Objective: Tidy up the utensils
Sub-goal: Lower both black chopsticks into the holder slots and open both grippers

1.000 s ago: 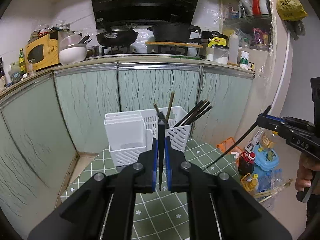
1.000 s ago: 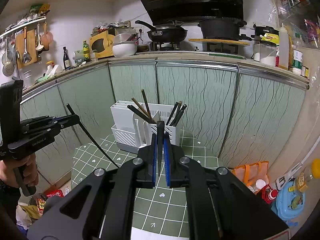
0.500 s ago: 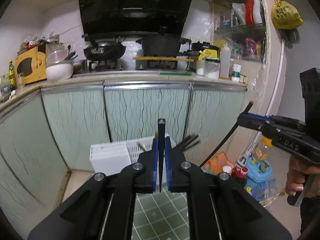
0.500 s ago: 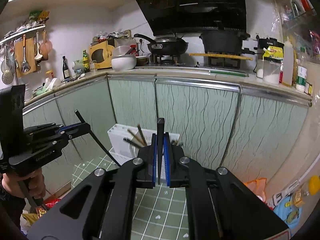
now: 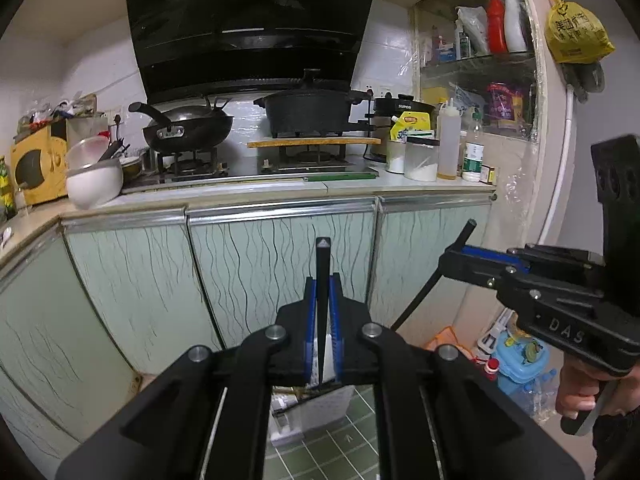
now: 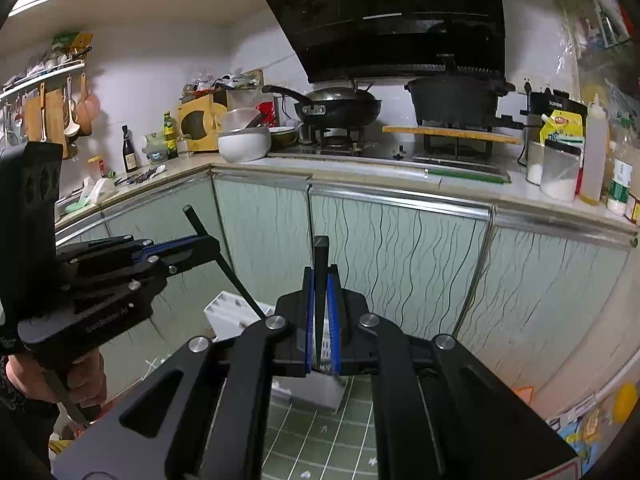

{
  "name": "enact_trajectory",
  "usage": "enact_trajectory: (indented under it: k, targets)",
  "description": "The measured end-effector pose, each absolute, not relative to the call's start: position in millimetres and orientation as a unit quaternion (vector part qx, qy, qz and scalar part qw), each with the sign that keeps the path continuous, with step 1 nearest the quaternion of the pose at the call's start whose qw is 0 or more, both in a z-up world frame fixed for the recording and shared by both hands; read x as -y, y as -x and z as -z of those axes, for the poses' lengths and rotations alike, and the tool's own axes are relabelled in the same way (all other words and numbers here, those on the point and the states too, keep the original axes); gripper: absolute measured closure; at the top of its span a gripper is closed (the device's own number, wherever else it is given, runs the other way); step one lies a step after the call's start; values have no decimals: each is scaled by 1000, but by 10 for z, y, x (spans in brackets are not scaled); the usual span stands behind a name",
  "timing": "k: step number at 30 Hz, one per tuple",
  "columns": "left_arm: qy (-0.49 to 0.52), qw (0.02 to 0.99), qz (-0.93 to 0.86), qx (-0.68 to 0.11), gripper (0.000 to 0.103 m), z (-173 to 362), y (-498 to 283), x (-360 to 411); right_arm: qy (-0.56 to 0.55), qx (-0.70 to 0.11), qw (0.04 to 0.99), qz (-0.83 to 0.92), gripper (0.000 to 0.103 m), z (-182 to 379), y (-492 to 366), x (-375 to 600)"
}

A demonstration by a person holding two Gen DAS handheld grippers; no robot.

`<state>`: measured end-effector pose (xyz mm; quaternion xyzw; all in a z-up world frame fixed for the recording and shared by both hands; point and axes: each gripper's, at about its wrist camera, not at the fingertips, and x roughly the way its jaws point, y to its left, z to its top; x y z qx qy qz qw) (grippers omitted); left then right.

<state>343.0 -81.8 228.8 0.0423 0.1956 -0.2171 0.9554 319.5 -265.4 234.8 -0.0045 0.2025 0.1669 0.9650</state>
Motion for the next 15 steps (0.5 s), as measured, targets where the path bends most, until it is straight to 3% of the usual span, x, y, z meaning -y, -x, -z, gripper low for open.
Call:
enact_trajectory:
  k: [8, 15]
  targets:
    - [-61, 952, 210, -215, 95, -2172, -3804, 837, 19, -202, 964, -172, 97, -2385, -3577, 2605]
    - [-50, 947, 212, -237, 95, -1877, -3993, 824, 27, -219, 958, -183, 97, -2083, -3801, 2536]
